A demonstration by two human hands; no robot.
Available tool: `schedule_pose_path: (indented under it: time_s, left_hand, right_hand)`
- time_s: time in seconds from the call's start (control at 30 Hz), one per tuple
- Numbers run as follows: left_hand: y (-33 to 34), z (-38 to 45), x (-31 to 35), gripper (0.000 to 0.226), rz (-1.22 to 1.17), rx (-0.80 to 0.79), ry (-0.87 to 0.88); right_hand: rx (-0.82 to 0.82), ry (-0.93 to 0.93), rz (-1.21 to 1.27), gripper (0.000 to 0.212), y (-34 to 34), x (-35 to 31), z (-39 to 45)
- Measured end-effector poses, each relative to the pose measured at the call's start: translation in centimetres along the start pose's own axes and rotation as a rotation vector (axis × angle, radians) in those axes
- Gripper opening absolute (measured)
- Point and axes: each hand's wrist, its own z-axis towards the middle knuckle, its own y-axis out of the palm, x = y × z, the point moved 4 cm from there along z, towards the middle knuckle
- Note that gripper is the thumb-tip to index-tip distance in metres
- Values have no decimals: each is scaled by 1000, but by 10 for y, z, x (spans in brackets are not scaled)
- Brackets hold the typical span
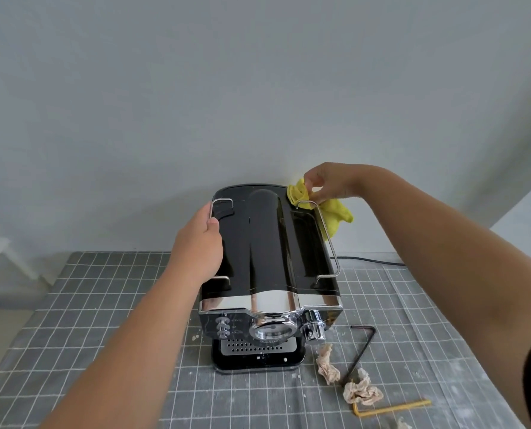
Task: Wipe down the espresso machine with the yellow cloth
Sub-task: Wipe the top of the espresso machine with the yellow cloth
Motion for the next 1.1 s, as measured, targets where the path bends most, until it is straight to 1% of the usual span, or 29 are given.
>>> schedule_pose_path:
  time_s: [0.07,0.13,0.27,0.33,0.4,0.5,0.57,0.67,0.77,0.83,0.87,0.93,1.0,1.1]
  left_hand:
    - [-1,-2,0,39,0,2,4]
    - [-2,-1,0,39,8,-2,7]
    - [-1,1,-1,40,26,-9,2]
    - [-1,1,0,39,24,-9,-8]
    - [-1,-1,2,40,19,-6,-20]
    - [-3,-1,4,40,40,5,-9]
    - [-4,0,3,38,33,15,-4]
    - [-4,-2,3,37,16,33,-5]
    - [-3,-2,3,33,4,43,-16]
    - [-4,-2,1,42,-10,57,-67]
    - [-5,-2,0,47,-11,71,-86]
    - [-7,-3,0,56,4,105,-97]
    - [-9,-5,2,60,37,125,-83]
    - [-10,-6,3,64,99,128,-73]
  right_hand:
    - [-38,19,49,17,0,3,0]
    - [-34,22,65,17,0,3,1]
    - [113,-48,132,16,11,-16,9]
    - [154,-67,194,25,19,-30,15]
    - [129,-88,229,33,26,-47,21]
    - [19,-172,187,31,40,-81,33]
    - [13,-181,134,29,45,-99,40]
    - [50,-166,120,27,43,-107,51]
    - [162,-163,97,23,44,-116,59]
    - [206,-193,46,20,49,-130,62]
    - [186,-213,21,19,52,-137,63]
    - [68,-243,8,16,57,-144,67]
    - [-60,-233,-19,13,58,-147,70]
    - [-186,-187,-138,13,50,-150,74]
